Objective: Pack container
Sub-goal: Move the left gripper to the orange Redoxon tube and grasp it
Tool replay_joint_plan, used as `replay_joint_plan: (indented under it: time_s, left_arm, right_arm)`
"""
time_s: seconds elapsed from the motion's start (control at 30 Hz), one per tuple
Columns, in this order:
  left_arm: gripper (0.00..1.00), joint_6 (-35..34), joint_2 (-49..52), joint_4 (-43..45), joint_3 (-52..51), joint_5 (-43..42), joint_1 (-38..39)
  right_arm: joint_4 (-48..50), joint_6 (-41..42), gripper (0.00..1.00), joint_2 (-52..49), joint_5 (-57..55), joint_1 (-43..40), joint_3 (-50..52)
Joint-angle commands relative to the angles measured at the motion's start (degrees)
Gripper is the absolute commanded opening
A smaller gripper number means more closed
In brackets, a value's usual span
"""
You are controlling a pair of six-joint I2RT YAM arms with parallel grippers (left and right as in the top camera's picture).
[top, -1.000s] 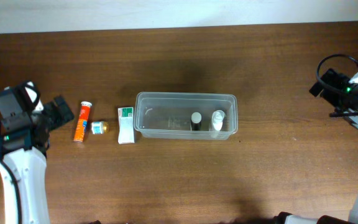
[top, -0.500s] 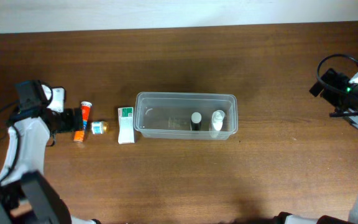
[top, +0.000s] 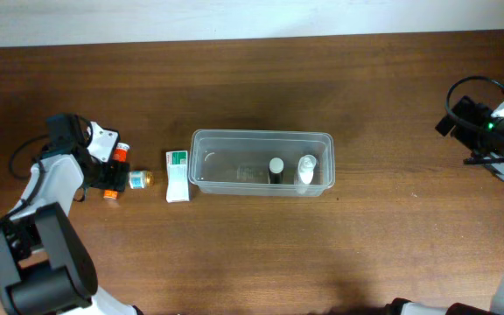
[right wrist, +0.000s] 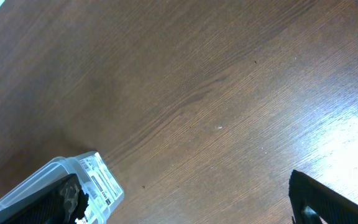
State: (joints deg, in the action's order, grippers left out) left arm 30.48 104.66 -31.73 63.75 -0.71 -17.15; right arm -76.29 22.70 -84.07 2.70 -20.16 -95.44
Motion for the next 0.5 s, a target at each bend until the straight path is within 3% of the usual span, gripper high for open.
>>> replay_joint_plan:
  time_s: [0.0, 0.1, 0.2, 0.37, 0.47]
  left_arm:
    - [0.82, 1.3, 2.4, 0.9, 1.0, 1.0, 0.0]
    - [0.72, 1.3, 2.5, 1.8, 1.0, 1.2, 0.0]
    - [0.53, 1.3, 2.5, 2.6, 1.2, 1.2, 0.0]
    - [0.36, 1.3, 2.5, 2.8, 1.4, 1.2, 0.0]
    - [0.21, 1.2, 2.2, 1.8, 2.8, 1.1, 0.0]
  right_arm:
    - [0.2, 0.3, 0.98, -0.1, 0.1, -0.3, -0.2]
    - [0.1, 0.3, 0.99, -0.1, 0.1, -0.3, -0.2]
    - [0.1, 0.3, 0.98, -0.1, 0.1, -0.3, -0.2]
    - [0.2, 0.3, 0.98, -0.1, 0.1, -0.3, -0.2]
    - [0.1, 0.3, 0.99, -0.1, 0.1, -0.3, -0.2]
